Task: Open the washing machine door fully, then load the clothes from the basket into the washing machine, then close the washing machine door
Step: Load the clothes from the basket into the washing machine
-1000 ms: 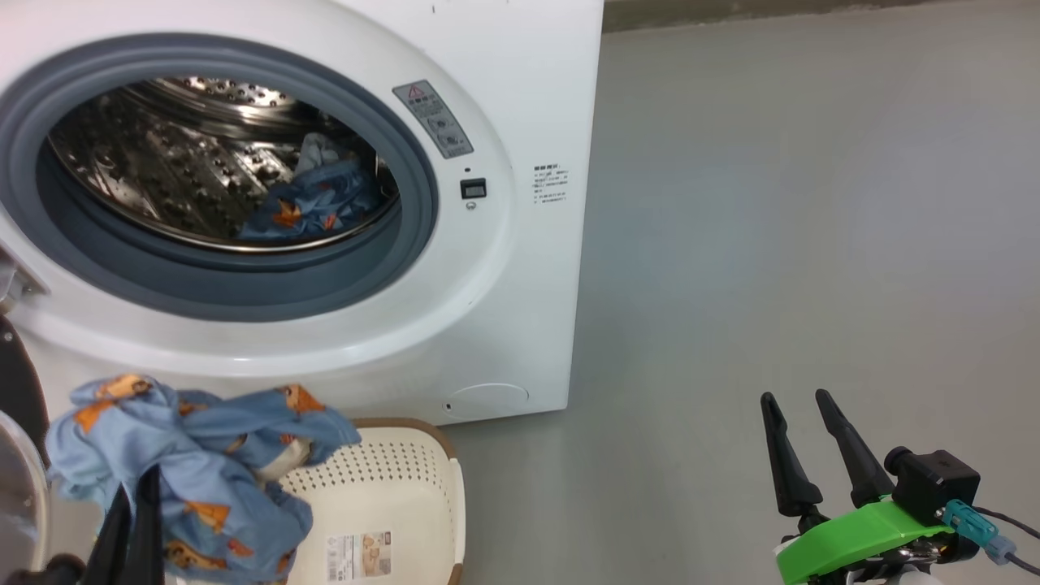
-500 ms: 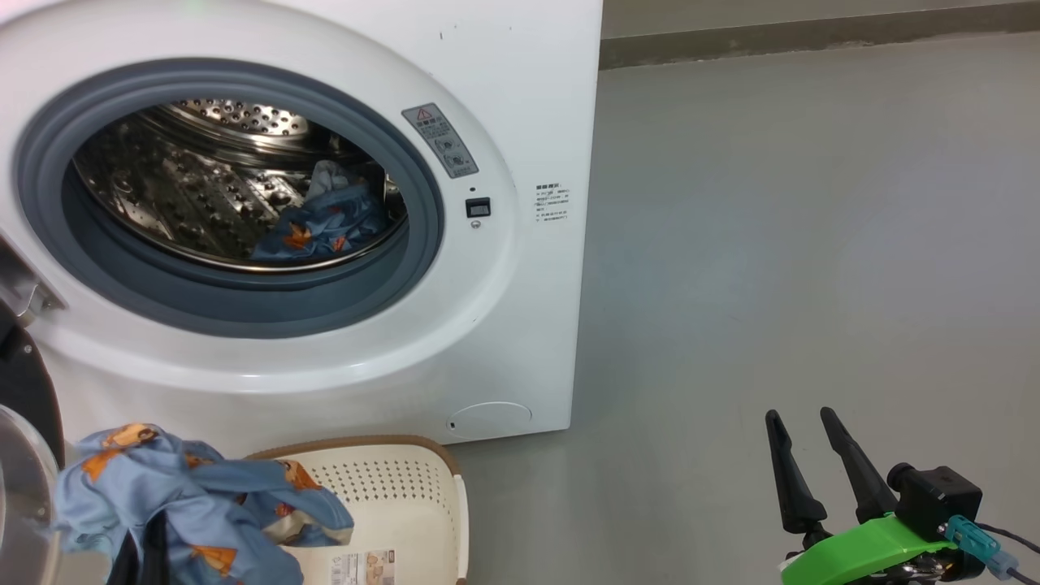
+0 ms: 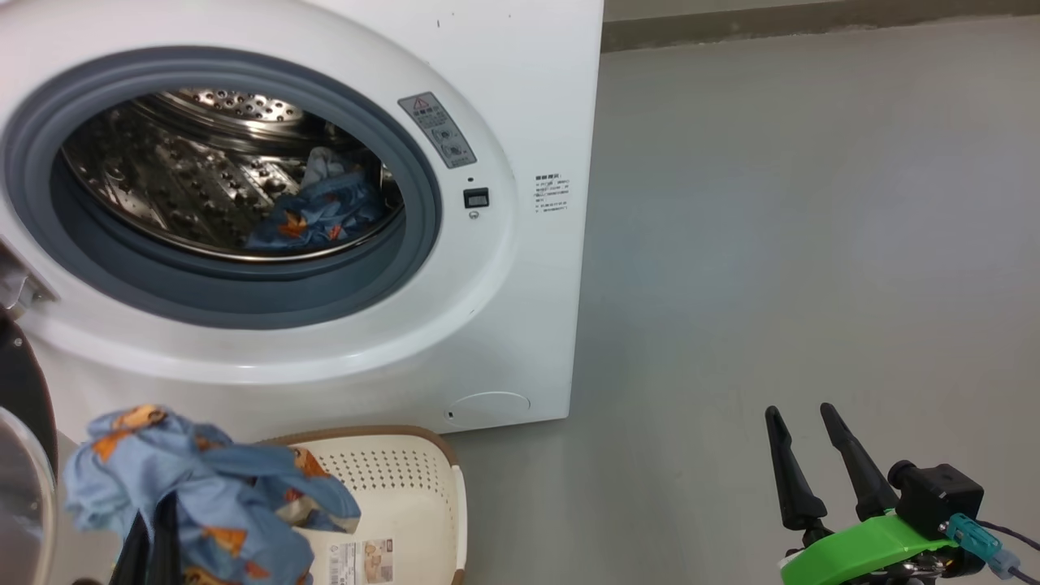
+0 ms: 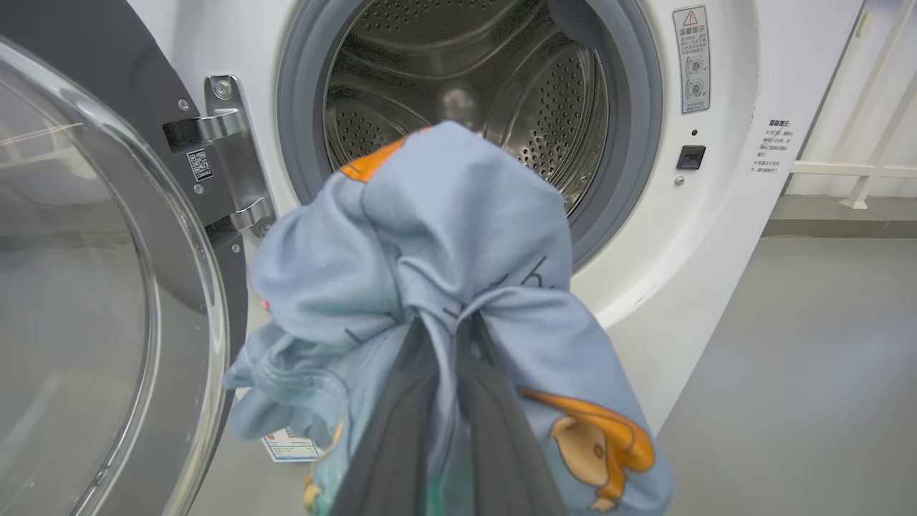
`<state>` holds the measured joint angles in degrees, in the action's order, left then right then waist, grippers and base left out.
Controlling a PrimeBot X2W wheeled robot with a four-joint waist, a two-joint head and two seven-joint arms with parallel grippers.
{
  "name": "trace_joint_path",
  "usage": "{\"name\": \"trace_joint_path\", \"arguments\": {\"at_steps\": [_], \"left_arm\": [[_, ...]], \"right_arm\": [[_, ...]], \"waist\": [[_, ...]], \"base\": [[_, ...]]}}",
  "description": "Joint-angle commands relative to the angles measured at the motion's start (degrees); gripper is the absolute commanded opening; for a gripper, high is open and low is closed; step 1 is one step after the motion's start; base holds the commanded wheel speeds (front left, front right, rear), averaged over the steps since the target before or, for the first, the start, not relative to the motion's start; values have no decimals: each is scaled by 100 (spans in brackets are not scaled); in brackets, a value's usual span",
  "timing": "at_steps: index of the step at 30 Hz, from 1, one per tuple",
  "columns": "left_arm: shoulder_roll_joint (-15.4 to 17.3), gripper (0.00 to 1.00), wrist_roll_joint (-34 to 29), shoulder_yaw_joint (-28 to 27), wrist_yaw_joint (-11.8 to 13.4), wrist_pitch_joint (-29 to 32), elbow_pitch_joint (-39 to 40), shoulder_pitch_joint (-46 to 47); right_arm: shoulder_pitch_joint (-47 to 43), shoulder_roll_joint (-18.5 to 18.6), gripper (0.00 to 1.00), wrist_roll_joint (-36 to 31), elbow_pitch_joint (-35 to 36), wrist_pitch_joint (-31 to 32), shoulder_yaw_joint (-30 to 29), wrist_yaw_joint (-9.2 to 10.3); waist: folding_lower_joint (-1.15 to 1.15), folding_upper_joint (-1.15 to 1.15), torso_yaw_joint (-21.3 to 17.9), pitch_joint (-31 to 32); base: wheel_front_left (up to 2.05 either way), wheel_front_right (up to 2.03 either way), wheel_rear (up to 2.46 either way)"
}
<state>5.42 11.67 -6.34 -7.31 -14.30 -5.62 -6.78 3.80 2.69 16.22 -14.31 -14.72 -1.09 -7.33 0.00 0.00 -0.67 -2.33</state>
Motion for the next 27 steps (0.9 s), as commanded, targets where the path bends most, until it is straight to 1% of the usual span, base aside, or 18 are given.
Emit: {"name": "trace_joint_path", "arguments": {"at_steps": [1, 6, 10, 18, 23, 27], "left_arm": [[110, 0, -4, -139, -17, -70, 182, 385], [174, 0, 73, -64, -17, -70, 186, 795], [336, 0, 145, 41, -17, -70, 95, 1173], [595, 0, 312, 193, -17, -70, -55, 1778], [868, 0, 392, 357, -17, -70, -162, 2337], [1019, 0, 438, 378, -17, -70, -229, 2783]], "right_arm": [[106, 19, 100, -66, 179, -28, 128, -16], [177, 19, 100, -180, 256, -28, 192, -16], [254, 19, 100, -341, 388, -28, 250, -16], [399, 19, 100, -419, 591, -28, 314, -16], [506, 19, 100, -442, 671, -28, 372, -16], [603, 19, 100, -470, 719, -28, 439, -16]], "waist": [[0, 0, -10, -60], [0, 0, -54, -271], [0, 0, -113, -511], [0, 0, -195, -927], [0, 0, -236, -1194], [0, 0, -300, -1406]], "base": [[0, 0, 0], [0, 0, 0], [0, 0, 0], [0, 0, 0], [0, 0, 0], [0, 0, 0]]}}
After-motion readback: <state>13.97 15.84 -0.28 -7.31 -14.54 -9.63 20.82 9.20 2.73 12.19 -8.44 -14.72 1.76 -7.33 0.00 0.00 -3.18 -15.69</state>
